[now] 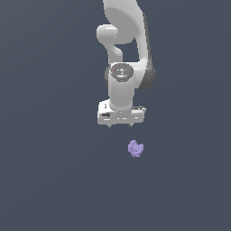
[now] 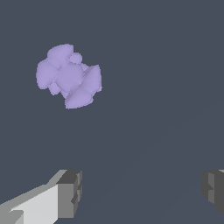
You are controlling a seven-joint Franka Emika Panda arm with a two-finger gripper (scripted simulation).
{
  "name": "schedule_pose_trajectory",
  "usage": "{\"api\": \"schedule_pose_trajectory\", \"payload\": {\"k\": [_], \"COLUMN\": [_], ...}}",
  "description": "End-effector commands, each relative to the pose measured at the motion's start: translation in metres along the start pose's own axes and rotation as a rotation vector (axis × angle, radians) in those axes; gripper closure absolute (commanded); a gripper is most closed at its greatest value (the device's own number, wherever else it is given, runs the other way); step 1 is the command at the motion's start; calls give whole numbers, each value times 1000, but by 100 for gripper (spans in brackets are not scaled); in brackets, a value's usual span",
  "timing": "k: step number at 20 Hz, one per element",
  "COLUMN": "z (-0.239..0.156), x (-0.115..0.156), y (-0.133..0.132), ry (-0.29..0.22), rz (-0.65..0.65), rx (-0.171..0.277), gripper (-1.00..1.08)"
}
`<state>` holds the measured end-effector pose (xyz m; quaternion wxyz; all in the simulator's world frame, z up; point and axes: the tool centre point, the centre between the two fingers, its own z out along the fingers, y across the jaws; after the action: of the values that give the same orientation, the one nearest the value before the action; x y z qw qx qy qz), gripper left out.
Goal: Pick up the object and move it to a goal position.
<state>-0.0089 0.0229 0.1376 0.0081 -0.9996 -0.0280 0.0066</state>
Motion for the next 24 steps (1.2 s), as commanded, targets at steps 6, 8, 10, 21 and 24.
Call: {"api": "schedule_pose_trajectory", "payload": {"k": [6,8,10,21,24], "z": [6,10,11,12,13], "x": [-4,-7,-8,0,6], "y": [-13,-21,-25,-28,-31], "ry": [-22,-35,-41,-36,-34], "rz": [-1,-2,-2,-75,-129], "rx": [13,21,25,20,17], "gripper": [-92,-92,-92,-92,-92]}}
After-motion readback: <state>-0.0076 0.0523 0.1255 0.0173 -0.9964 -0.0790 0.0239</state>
